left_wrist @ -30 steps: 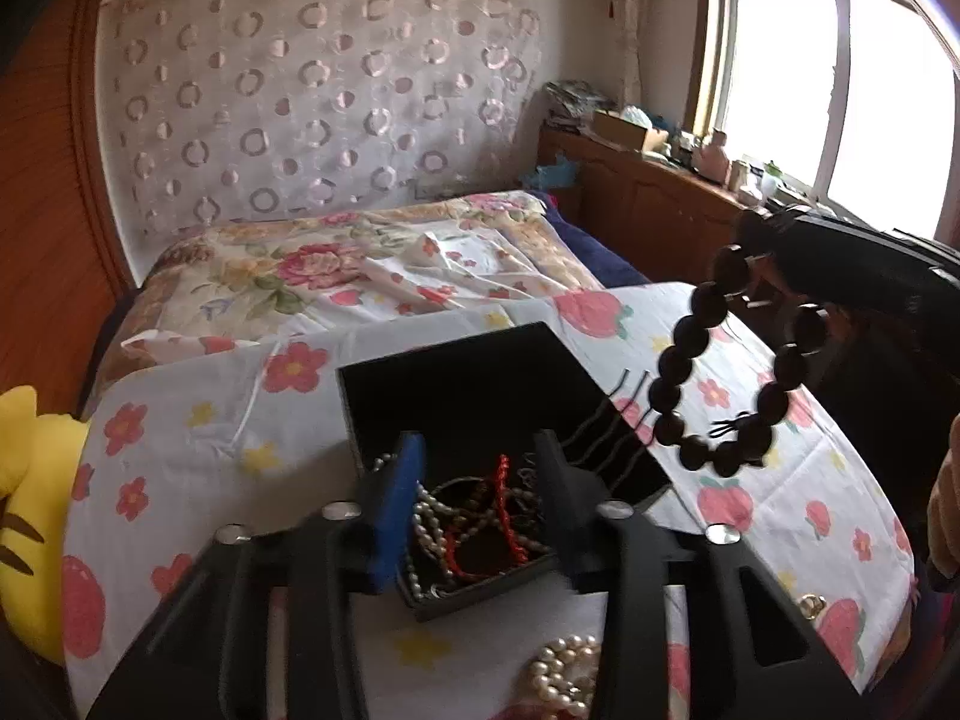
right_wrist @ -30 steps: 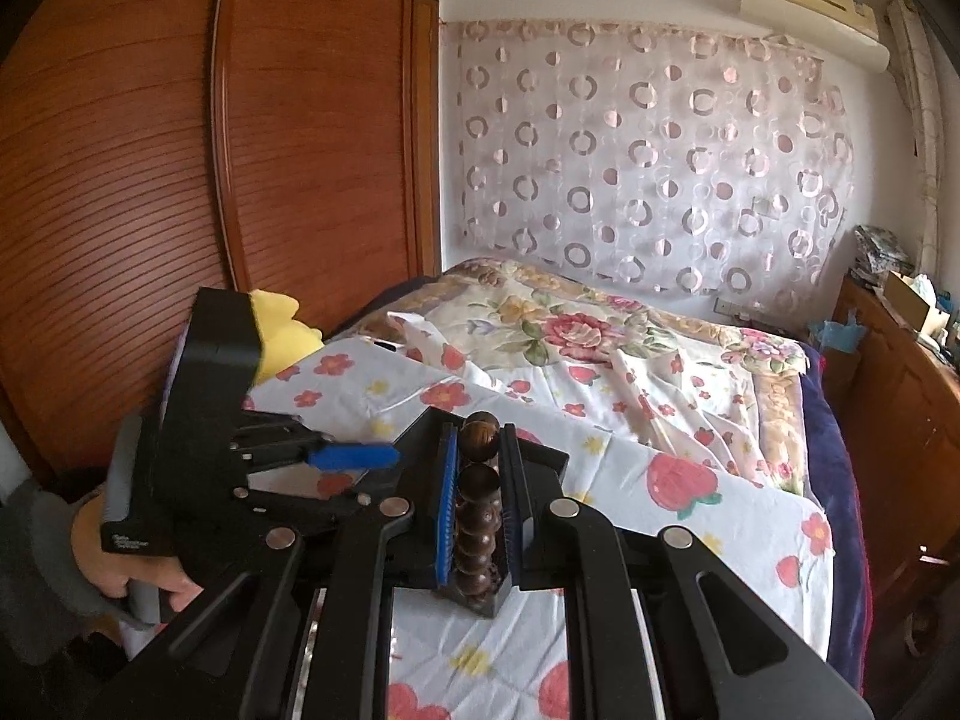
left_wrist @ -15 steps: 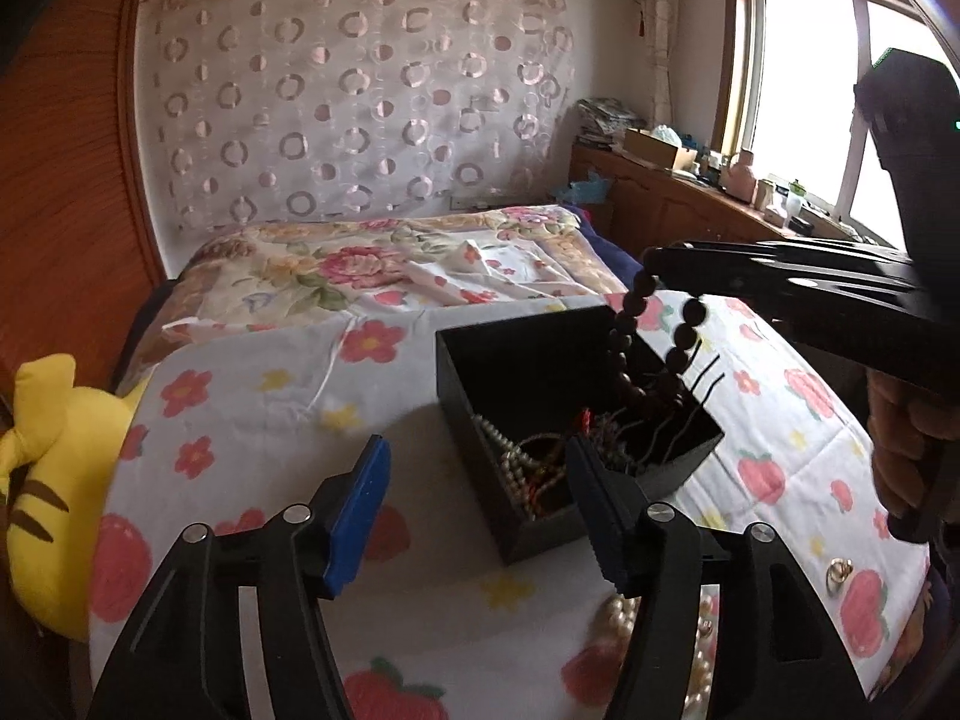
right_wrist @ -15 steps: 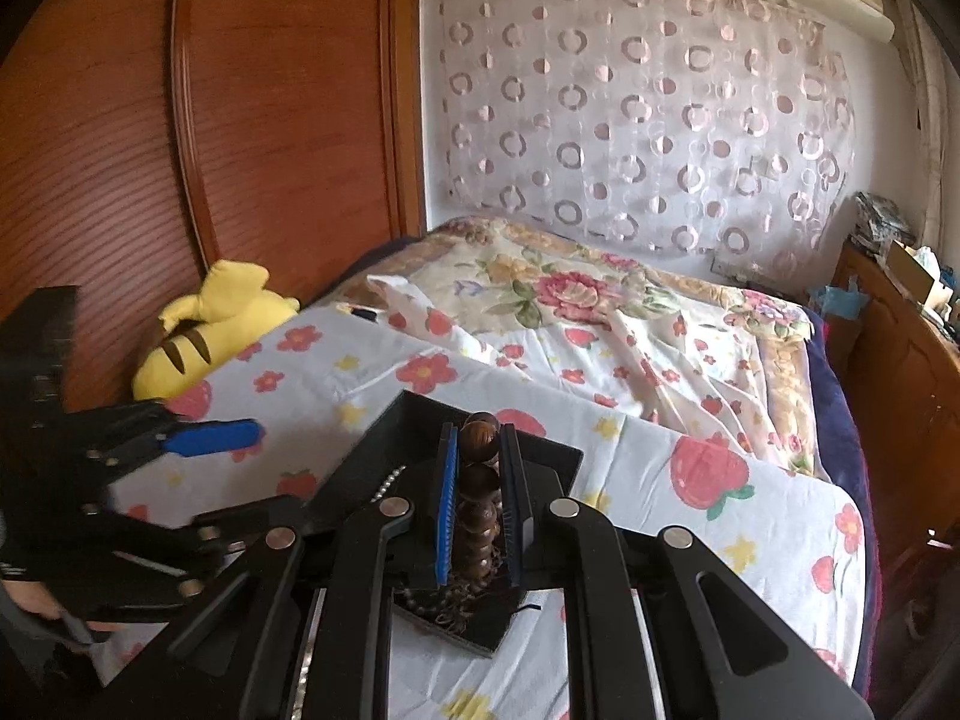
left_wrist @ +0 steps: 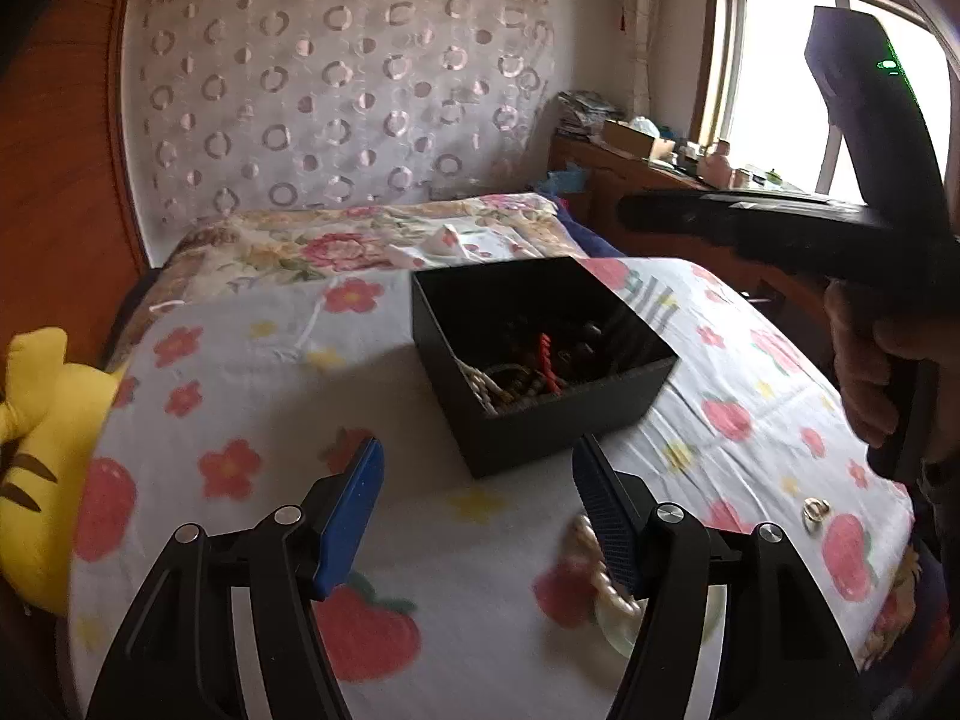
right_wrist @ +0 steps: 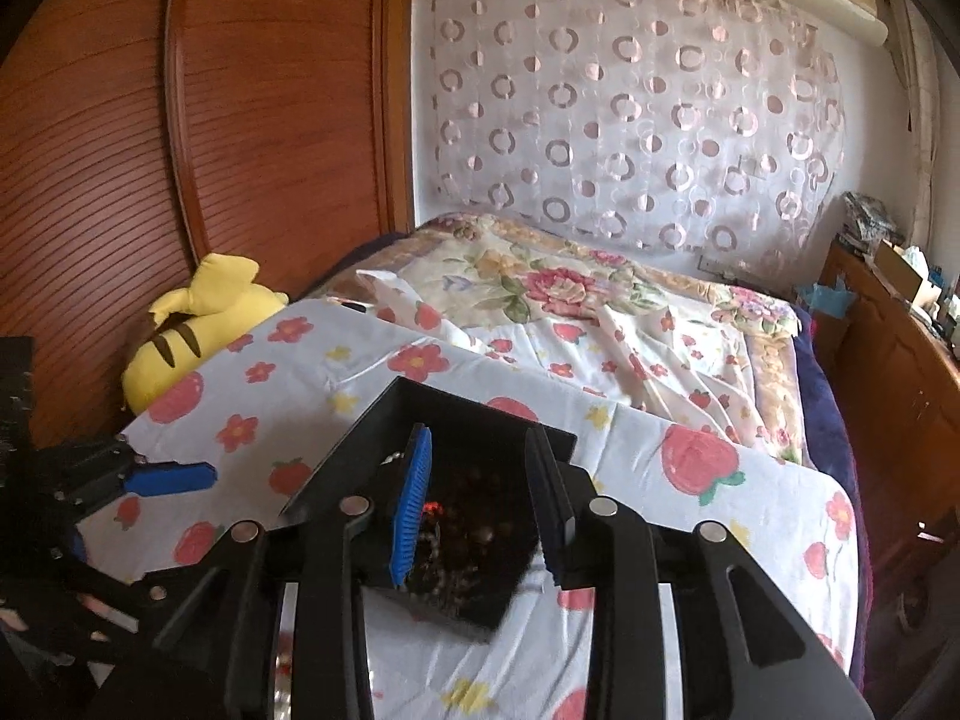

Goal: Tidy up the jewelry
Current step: 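Drop the red-string bracelet into the box with the left tool while the right tool drops the bead bracelet in, then grasp the pearl necklace on the dish with the left tool while the right tool approaches the gold ring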

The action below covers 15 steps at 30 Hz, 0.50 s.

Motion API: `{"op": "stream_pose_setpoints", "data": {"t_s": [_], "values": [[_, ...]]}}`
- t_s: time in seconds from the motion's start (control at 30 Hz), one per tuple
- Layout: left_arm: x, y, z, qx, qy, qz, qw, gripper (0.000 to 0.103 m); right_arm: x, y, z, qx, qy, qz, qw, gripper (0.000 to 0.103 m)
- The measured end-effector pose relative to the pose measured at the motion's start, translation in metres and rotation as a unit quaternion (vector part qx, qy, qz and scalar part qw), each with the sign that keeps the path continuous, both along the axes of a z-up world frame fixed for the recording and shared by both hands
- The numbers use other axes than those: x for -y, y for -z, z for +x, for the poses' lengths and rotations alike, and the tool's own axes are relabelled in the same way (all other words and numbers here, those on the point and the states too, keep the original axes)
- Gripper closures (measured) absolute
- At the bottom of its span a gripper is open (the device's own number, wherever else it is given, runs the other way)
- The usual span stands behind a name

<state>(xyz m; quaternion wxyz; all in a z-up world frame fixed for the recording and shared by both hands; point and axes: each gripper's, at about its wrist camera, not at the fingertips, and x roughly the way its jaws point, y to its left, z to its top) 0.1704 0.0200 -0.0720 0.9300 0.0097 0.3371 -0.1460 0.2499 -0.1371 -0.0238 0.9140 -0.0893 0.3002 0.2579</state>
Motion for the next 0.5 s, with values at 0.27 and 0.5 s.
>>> {"op": "stream_pose_setpoints", "data": {"t_s": [0.27,0.5], "values": [[0.013,0.022,-0.025,-0.025,0.030,0.001,0.9992,0.041,0.040,0.027,-0.063,-0.016,-0.015,-0.032,0.999,0.068],[0.020,0.037,-0.033,-0.061,0.057,-0.020,0.9964,0.057,0.076,0.063,-0.093,-0.053,-0.006,-0.037,0.998,0.068]]}}
